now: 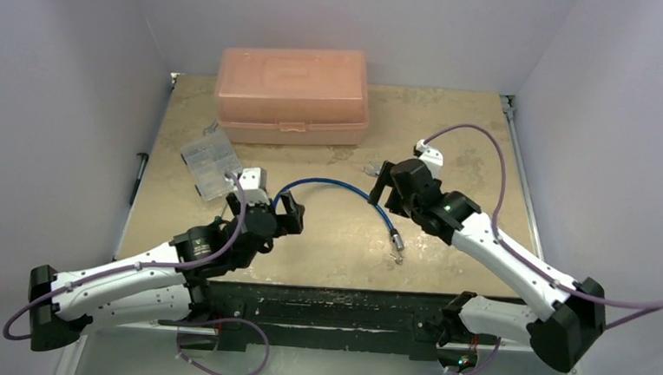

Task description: Unlock with the key

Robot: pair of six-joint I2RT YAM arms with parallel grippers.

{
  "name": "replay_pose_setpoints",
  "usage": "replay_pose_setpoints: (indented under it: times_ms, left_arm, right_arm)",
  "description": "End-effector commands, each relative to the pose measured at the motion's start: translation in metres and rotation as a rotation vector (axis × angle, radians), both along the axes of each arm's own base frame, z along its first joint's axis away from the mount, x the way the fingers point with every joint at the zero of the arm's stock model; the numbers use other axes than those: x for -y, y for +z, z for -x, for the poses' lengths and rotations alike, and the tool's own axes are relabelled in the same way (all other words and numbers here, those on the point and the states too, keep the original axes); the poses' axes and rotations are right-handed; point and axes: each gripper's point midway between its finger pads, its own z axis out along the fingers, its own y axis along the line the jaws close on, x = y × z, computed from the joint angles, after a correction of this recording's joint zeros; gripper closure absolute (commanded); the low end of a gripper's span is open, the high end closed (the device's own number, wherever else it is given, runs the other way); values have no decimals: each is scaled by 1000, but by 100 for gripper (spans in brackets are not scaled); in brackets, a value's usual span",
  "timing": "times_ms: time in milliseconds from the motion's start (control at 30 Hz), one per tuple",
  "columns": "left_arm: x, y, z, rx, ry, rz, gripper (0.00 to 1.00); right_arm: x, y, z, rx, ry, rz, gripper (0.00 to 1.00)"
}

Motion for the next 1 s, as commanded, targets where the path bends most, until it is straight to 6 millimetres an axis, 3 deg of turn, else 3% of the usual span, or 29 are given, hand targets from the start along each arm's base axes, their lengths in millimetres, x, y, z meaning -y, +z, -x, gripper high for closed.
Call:
replay_pose_setpoints:
  times_ms: [0,200,300,433,700,967]
  left_arm:
    - [-25,49,-10,136,-28,-240,1]
    - [-34,69,-15,172,-45,-378,1]
    - [-27,81,-13,190,-120,-419,1]
    - [-34,90,-14,204,-112,-456,1]
    - [-46,63,-14,259,-95,-475,2]
    - [-59,72,-16,282,-23,-471,4]
  right_arm:
    - [18,54,-6,144,-5,26,1]
    - [19,90,-2,247,43,-19,1]
    - [21,95,2,266,62,-22,1]
    - [25,94,6,277,62,-21,1]
    - [50,98,7,347,16,57,1]
    - [61,104,24,438,32,-4,1]
